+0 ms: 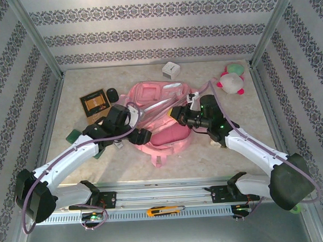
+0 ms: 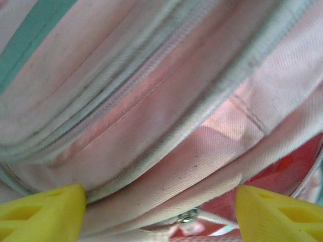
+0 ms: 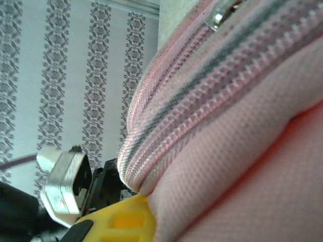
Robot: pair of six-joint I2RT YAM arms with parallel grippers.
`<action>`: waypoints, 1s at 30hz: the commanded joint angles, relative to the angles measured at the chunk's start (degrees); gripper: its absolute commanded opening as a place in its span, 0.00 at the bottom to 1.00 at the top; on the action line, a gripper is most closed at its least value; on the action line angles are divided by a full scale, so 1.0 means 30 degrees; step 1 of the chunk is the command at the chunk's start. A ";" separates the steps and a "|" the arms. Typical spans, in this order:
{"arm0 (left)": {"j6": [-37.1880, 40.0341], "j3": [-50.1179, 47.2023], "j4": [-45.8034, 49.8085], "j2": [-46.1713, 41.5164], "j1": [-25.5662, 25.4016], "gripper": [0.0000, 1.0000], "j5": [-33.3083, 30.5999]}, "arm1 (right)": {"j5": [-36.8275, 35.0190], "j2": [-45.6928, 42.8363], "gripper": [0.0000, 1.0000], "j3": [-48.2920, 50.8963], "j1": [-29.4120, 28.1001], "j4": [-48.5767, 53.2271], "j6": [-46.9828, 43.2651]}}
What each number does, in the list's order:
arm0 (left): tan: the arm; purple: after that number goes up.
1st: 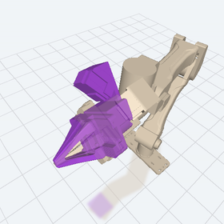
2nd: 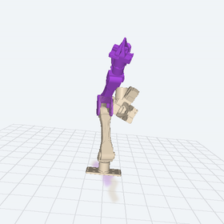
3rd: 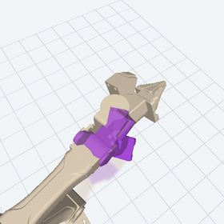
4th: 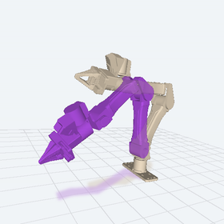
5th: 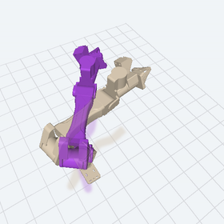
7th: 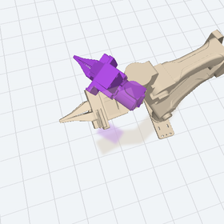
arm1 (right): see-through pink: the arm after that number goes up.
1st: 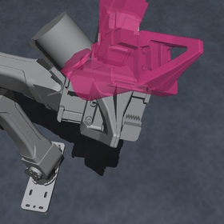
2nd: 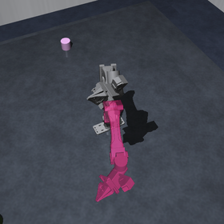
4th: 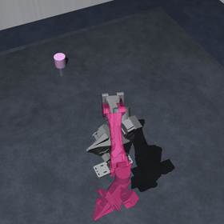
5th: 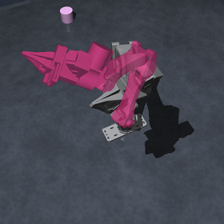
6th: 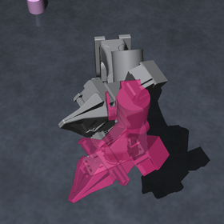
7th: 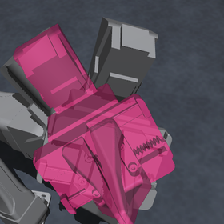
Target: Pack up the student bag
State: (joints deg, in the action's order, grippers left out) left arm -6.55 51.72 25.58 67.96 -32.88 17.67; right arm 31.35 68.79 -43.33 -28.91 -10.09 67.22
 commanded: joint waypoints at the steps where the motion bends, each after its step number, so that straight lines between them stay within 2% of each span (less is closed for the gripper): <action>1: 0.5268 0.0604 -0.1546 -0.0192 -0.0162 0.83 -0.0904 | 0.1158 -0.0099 0.00 -0.1288 0.0257 -0.1343 0.1528; 4: 0.6110 0.1018 -0.2308 0.0488 -0.0230 0.83 -0.1839 | 0.1606 0.0121 0.00 -0.1577 0.0251 -0.1264 0.1556; 9: 0.7149 0.2002 -0.2567 0.2264 -0.1287 0.82 -0.1511 | 0.1535 0.0074 0.00 -0.1609 0.0260 -0.1325 0.1880; 10: 0.7205 0.2017 -0.2727 0.2456 -0.1515 0.79 -0.1627 | 0.1481 0.0041 0.00 -0.1611 0.0260 -0.1278 0.1880; 16: 0.4530 0.2161 -0.3895 0.2986 -0.1790 0.21 -0.1102 | 0.1183 0.0012 0.01 -0.1217 0.0288 -0.1181 0.1602; 18: 0.3617 0.2221 -0.4133 0.2962 -0.1788 0.06 -0.1293 | 0.1067 -0.0001 0.03 -0.0850 0.0288 -0.1179 0.1485; 20: 0.2999 0.2628 -0.3863 0.2972 -0.1783 0.00 -0.1313 | 0.0816 -0.0127 0.10 -0.0439 0.0290 -0.1000 0.1242; 23: 0.2084 0.3143 -0.3816 0.2867 -0.1761 0.00 -0.1058 | -0.0066 -0.0563 0.35 0.0318 0.0138 -0.0359 0.0525; 26: 0.1290 0.3678 -0.4008 0.2883 -0.1658 0.00 -0.0747 | -0.1493 -0.1189 0.54 0.1105 -0.0487 0.0305 -0.0088; 27: 0.1107 0.3884 -0.4044 0.2928 -0.1637 0.00 -0.0613 | -0.2050 -0.1333 0.58 0.1388 -0.0826 0.0290 -0.0112; 30: 0.0985 0.4192 -0.4304 0.3061 -0.1621 0.00 0.0133 | -0.3326 -0.1276 0.61 0.1925 -0.1866 -0.0392 -0.0083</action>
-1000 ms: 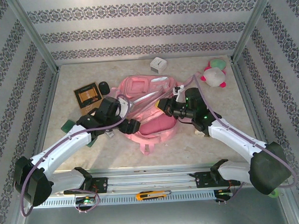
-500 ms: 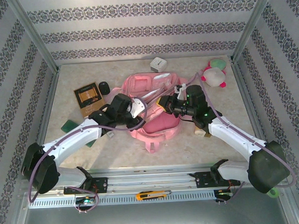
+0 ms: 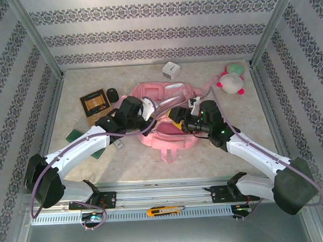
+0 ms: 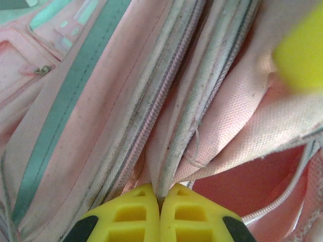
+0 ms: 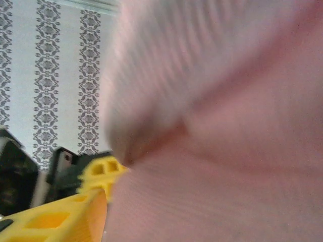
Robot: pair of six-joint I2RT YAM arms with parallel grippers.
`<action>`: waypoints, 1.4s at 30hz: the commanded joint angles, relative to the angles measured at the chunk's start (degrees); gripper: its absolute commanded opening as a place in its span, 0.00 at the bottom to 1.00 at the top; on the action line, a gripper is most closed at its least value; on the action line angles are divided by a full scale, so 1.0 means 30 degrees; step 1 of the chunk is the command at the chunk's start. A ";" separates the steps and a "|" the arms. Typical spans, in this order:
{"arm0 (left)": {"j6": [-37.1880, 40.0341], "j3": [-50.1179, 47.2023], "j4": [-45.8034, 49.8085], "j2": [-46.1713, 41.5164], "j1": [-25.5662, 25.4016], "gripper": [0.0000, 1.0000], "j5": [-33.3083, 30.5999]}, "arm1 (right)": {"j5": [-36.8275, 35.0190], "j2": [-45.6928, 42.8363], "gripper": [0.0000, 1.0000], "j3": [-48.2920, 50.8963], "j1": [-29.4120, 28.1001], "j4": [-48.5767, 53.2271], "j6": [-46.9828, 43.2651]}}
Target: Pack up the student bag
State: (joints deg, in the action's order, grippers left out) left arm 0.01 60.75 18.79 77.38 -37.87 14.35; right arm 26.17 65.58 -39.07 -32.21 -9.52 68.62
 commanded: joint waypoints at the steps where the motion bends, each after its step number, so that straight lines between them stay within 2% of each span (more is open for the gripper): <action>1: -0.1277 0.1137 -0.2152 -0.0030 0.0025 0.00 0.1460 | -0.1916 -0.0019 0.62 0.0513 -0.1000 -0.0914 -0.0558; 6: -0.1886 0.0745 -0.2457 0.0133 0.0014 0.00 0.2701 | -0.2722 0.1718 0.60 0.0075 -0.1748 -0.2967 -0.0287; 8: -0.2067 0.0441 -0.2294 -0.0059 0.0021 0.00 0.2760 | -0.3051 0.2144 0.53 -0.0010 -0.1846 -0.3949 -0.0167; 10: -0.2157 0.0044 -0.2179 -0.0387 0.0025 0.00 0.2798 | -0.3593 0.2329 0.44 -0.0087 -0.1901 -0.4315 -0.0080; 12: -0.2214 -0.0410 -0.2032 -0.0818 0.0025 0.02 0.2701 | -0.4249 0.2401 0.27 -0.0102 -0.1944 -0.4462 0.0061; 13: -0.2351 -0.0566 -0.1895 -0.1021 0.0034 0.05 0.2407 | -0.4689 0.2357 0.14 -0.0033 -0.2011 -0.4621 0.0137; 15: -0.2795 -0.0672 -0.1310 -0.1375 0.0021 0.20 0.1379 | -0.5443 0.2129 0.01 0.0072 -0.2275 -0.4883 0.0152; 17: -0.3412 -0.0662 -0.0601 -0.1613 0.0021 0.34 0.0492 | -0.5960 0.1912 0.00 0.0128 -0.2381 -0.4889 0.0276; 20: -0.4075 -0.0709 0.0068 -0.1903 0.0025 0.40 0.0041 | -0.6737 0.1606 0.00 0.0312 -0.2497 -0.4907 0.0626; 21: -0.5156 -0.0930 0.0718 -0.2360 0.0025 0.42 -0.0045 | -0.7580 0.1317 0.00 0.0505 -0.2610 -0.5001 0.1058; 22: -0.7748 -0.1881 0.1545 -0.3413 -0.0013 0.43 -0.0115 | -0.8109 0.1091 0.00 0.0435 -0.2740 -0.5073 0.1296; 25: -1.0509 -0.3086 0.2260 -0.4671 -0.0181 0.45 -0.0324 | -0.8572 0.1017 0.00 0.0014 -0.2989 -0.5042 0.1468; 30: -1.3509 -0.4148 0.2422 -0.5376 -0.0603 0.45 0.0401 | -0.8725 0.1337 0.00 -0.0675 -0.3204 -0.5048 0.1524; 42: -1.6177 -0.4606 -0.1426 -0.3623 -0.1030 0.38 -0.0409 | -0.8542 0.2670 0.00 -0.1667 -0.3888 -0.5118 0.1473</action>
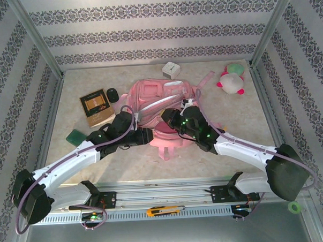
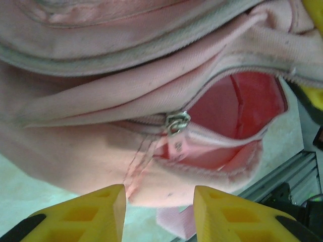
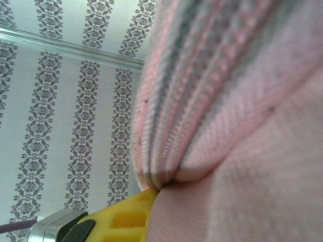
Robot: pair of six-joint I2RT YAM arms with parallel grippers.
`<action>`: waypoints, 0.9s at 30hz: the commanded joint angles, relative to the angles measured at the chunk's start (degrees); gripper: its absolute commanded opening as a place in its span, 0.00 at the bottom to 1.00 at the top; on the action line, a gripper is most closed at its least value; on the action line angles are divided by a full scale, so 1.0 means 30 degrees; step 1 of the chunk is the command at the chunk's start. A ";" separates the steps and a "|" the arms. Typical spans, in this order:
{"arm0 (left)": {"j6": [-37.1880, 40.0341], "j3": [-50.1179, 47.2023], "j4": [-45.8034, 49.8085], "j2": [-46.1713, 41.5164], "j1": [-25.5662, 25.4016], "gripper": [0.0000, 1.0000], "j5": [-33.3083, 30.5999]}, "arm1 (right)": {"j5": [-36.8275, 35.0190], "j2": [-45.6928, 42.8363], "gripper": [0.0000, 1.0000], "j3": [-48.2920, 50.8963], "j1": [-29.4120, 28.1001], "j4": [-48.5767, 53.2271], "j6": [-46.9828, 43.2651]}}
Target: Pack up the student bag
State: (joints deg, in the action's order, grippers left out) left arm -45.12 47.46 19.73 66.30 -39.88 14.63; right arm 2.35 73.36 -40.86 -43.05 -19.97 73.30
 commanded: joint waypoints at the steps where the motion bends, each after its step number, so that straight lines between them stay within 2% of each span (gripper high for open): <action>1: -0.1103 -0.0125 -0.1910 0.0201 -0.0375 0.38 -0.0715 | -0.0607 0.0203 0.00 -0.1141 -0.0351 -0.1664 -0.0087; 16: -0.1355 -0.0388 -0.2747 0.1857 -0.0389 0.40 -0.1837 | -0.0667 0.0770 0.00 -0.1585 -0.0944 -0.1905 -0.0200; 24: -0.2444 -0.0851 -0.4040 0.2431 -0.0426 0.20 -0.1604 | -0.0878 0.0654 0.00 -0.1557 -0.1028 -0.1928 -0.0322; 27: -0.3009 -0.1114 -0.4546 0.2348 -0.0422 0.17 -0.1537 | -0.0900 0.0595 0.00 -0.1533 -0.1059 -0.1899 -0.0380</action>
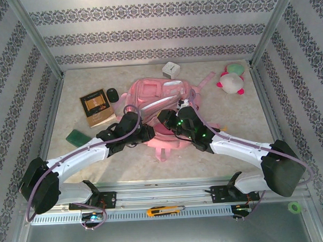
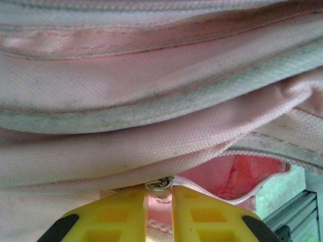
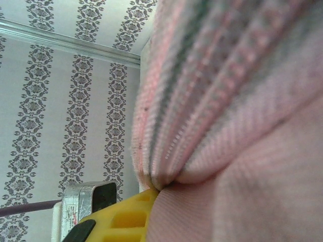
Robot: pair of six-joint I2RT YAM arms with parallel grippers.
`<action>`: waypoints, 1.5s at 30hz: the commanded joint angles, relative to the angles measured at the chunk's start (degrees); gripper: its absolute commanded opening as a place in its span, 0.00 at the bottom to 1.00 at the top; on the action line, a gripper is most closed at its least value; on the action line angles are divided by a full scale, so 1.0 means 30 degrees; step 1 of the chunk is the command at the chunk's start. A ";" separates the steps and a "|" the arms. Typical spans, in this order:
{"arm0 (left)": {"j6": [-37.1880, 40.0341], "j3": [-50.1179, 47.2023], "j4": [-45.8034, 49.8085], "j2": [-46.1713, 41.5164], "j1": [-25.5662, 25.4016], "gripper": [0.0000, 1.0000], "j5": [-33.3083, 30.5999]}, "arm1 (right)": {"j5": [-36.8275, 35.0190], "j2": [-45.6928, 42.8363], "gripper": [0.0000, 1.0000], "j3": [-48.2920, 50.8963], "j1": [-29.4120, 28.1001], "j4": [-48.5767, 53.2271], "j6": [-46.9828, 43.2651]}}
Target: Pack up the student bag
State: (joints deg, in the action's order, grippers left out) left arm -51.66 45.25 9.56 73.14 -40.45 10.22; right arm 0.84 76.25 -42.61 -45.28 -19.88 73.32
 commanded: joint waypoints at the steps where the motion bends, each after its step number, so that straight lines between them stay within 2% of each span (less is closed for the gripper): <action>1: -0.1112 -0.0487 -0.1385 0.0042 -0.0244 0.17 -0.0011 | -0.0409 -0.0381 0.00 -0.0943 -0.0318 -0.1928 -0.0387; 4: -0.1945 -0.0872 -0.2262 0.0030 -0.0235 0.18 0.0225 | -0.0419 -0.0380 0.00 -0.0943 -0.0354 -0.1928 -0.0416; 6: -0.2244 -0.0995 -0.2655 0.0101 -0.0231 0.27 0.0332 | -0.0427 -0.0360 0.00 -0.0943 -0.0383 -0.1914 -0.0416; 8: -0.2379 -0.1071 -0.2760 0.0140 -0.0244 0.27 0.0270 | -0.0440 -0.0367 0.00 -0.0943 -0.0424 -0.1892 -0.0473; 13: -0.3177 -0.1289 -0.3486 -0.0067 -0.0229 0.11 0.0150 | -0.0624 -0.0557 0.00 -0.0917 -0.0538 -0.1497 -0.0866; 18: -0.3266 -0.1381 -0.3223 -0.0555 -0.0206 0.00 -0.0064 | -0.0909 -0.1020 0.00 -0.0551 -0.0582 -0.0775 -0.1356; 22: -0.3030 -0.1589 -0.2164 -0.1222 0.0069 0.00 0.0323 | -0.0673 -0.1544 0.00 -0.0416 -0.0413 0.0742 -0.2221; 31: -0.5945 -0.3396 -0.4966 -0.2538 0.1314 0.00 0.2976 | 0.2411 -0.1744 0.00 -0.0299 0.0070 0.1634 -0.4099; 34: -0.5417 -0.3249 -0.4986 -0.2419 0.1379 0.00 0.3886 | 0.2809 -0.1715 0.00 -0.0240 0.0283 0.1658 -0.4135; 37: -0.3998 -0.2866 -0.3348 -0.2461 0.1583 0.00 0.4611 | 0.3290 -0.1715 0.00 -0.0267 0.0655 0.1986 -0.4199; 41: -0.4868 -0.3505 -0.4508 -0.2535 0.2326 0.00 0.6493 | 0.3874 -0.1722 0.00 -0.0553 0.0927 0.2815 -0.4803; 43: -0.4660 -0.3372 -0.3724 -0.2597 0.2407 0.00 0.6390 | 0.4022 -0.1683 0.00 -0.0671 0.0971 0.3056 -0.4884; 44: -0.4231 -0.3098 -0.2892 -0.2588 0.2408 0.08 0.6096 | 0.4040 -0.1638 0.00 -0.0707 0.0953 0.3037 -0.4870; 45: -0.3866 -0.2909 -0.2334 -0.2585 0.2407 0.12 0.5916 | 0.4057 -0.1648 0.00 -0.0752 0.0942 0.3014 -0.4886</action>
State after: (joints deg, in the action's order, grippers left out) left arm -65.34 35.38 -0.56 66.26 -33.80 26.72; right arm 9.61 72.86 -42.61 -42.48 -9.63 60.38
